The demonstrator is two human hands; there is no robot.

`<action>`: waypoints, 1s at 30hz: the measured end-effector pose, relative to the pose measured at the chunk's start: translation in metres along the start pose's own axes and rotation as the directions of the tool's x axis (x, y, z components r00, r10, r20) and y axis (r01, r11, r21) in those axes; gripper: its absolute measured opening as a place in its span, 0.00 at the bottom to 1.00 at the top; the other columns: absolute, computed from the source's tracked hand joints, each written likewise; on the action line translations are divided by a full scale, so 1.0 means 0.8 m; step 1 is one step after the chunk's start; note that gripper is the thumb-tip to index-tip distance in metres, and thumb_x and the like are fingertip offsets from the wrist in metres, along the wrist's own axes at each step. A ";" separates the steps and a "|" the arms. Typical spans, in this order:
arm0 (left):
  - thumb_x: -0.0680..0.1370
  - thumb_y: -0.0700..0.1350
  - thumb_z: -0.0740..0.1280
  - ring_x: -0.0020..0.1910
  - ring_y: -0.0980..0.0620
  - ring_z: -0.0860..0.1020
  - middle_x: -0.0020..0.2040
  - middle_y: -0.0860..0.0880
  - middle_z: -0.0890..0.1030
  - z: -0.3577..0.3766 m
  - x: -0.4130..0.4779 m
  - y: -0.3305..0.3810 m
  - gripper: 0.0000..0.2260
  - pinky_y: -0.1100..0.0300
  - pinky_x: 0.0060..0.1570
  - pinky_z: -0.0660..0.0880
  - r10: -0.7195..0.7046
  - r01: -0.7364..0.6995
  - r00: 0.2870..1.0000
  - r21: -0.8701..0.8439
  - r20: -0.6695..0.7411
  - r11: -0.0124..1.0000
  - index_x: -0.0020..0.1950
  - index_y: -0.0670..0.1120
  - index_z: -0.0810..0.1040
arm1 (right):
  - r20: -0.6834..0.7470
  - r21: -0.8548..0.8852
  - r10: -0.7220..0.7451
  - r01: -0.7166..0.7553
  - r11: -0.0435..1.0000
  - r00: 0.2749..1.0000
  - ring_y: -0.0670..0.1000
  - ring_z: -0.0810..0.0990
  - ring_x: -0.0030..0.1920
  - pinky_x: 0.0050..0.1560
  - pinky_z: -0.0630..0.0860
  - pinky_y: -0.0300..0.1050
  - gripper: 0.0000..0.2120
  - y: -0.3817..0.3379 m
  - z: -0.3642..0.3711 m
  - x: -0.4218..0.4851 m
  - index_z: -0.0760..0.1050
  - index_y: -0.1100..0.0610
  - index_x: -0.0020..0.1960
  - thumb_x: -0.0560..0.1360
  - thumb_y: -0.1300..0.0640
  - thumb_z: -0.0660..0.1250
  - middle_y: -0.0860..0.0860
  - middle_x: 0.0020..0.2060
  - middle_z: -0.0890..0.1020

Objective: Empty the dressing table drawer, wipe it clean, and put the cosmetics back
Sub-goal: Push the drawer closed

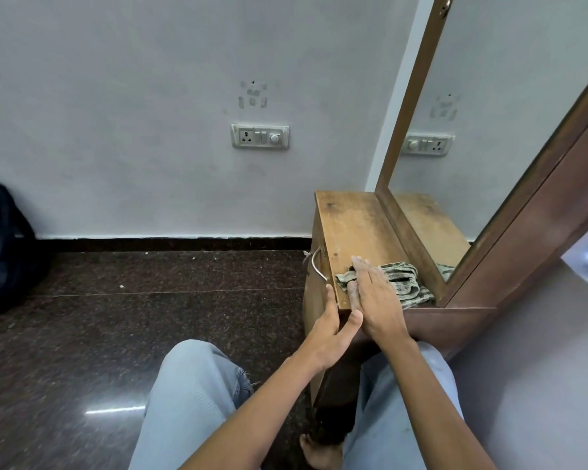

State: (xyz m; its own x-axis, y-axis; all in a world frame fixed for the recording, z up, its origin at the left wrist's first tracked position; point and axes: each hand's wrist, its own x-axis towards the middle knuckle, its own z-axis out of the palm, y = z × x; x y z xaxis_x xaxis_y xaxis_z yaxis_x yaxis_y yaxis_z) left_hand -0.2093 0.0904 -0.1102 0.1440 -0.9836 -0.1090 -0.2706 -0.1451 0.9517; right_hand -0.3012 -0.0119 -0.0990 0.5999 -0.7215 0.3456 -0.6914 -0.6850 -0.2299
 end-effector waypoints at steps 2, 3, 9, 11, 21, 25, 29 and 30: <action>0.65 0.80 0.51 0.77 0.52 0.55 0.79 0.51 0.49 0.003 0.001 0.002 0.55 0.56 0.75 0.54 -0.003 0.003 1.000 -0.016 -0.004 1.000 0.77 0.49 0.32 | 0.008 0.006 -0.007 0.007 1.000 1.000 0.53 0.64 0.73 0.75 0.57 0.50 0.28 0.000 -0.002 0.000 0.63 0.60 0.74 0.79 0.48 0.45 0.56 0.71 0.70; 0.65 0.80 0.51 0.77 0.52 0.55 0.79 0.51 0.49 0.003 0.001 0.002 0.55 0.57 0.74 0.54 -0.004 0.003 1.000 -0.019 -0.005 1.000 0.77 0.49 0.32 | 0.006 0.002 -0.011 0.011 1.000 1.000 0.53 0.64 0.73 0.75 0.57 0.49 0.28 0.000 -0.003 0.000 0.63 0.61 0.74 0.79 0.49 0.45 0.56 0.71 0.70; 0.66 0.80 0.50 0.76 0.52 0.57 0.79 0.50 0.52 0.001 0.005 -0.001 0.53 0.53 0.75 0.55 -0.007 0.007 1.000 0.002 0.001 1.000 0.77 0.50 0.31 | 0.023 -0.020 -0.007 0.007 1.000 1.000 0.54 0.64 0.74 0.75 0.53 0.46 0.30 -0.003 -0.003 -0.001 0.63 0.61 0.74 0.78 0.48 0.42 0.56 0.71 0.70; 0.67 0.79 0.50 0.77 0.53 0.55 0.80 0.52 0.50 -0.001 0.003 0.001 0.52 0.52 0.76 0.55 0.003 -0.004 1.000 0.015 0.007 1.000 0.77 0.51 0.31 | 0.024 -0.010 -0.008 0.009 1.000 1.000 0.54 0.63 0.74 0.75 0.52 0.46 0.31 -0.004 -0.006 -0.001 0.62 0.61 0.75 0.78 0.48 0.41 0.56 0.71 0.69; 0.75 0.71 0.47 0.78 0.53 0.50 0.80 0.50 0.47 -0.022 -0.007 0.007 0.41 0.52 0.76 0.51 -0.014 0.016 1.000 0.127 -0.014 0.992 0.78 0.49 0.36 | 0.017 0.002 0.049 -0.049 0.999 0.999 0.53 0.66 0.73 0.75 0.56 0.49 0.31 -0.011 -0.008 0.006 0.64 0.59 0.73 0.77 0.47 0.41 0.56 0.70 0.71; 0.75 0.70 0.48 0.78 0.52 0.48 0.80 0.48 0.47 -0.051 -0.010 0.015 0.41 0.53 0.76 0.50 -0.013 0.032 0.996 0.224 -0.086 0.974 0.78 0.48 0.38 | 0.049 0.021 0.067 -0.068 0.997 0.997 0.51 0.60 0.75 0.76 0.52 0.48 0.23 -0.015 -0.013 0.010 0.59 0.57 0.76 0.82 0.53 0.51 0.55 0.73 0.66; 0.77 0.67 0.47 0.78 0.55 0.44 0.79 0.49 0.43 -0.086 -0.008 0.031 0.39 0.57 0.76 0.47 0.098 -0.027 0.982 0.390 -0.163 0.921 0.79 0.45 0.39 | 0.002 0.091 0.065 -0.064 0.994 0.998 0.51 0.55 0.77 0.76 0.48 0.48 0.23 -0.027 -0.021 0.020 0.57 0.57 0.77 0.82 0.55 0.52 0.55 0.75 0.62; 0.78 0.66 0.46 0.78 0.55 0.43 0.79 0.49 0.43 -0.097 -0.008 0.039 0.38 0.58 0.75 0.46 0.125 -0.022 0.971 0.446 -0.204 0.895 0.78 0.45 0.39 | -0.033 0.107 0.067 -0.064 0.992 0.997 0.51 0.55 0.77 0.76 0.46 0.48 0.23 -0.036 -0.027 0.029 0.57 0.58 0.77 0.82 0.55 0.53 0.55 0.75 0.62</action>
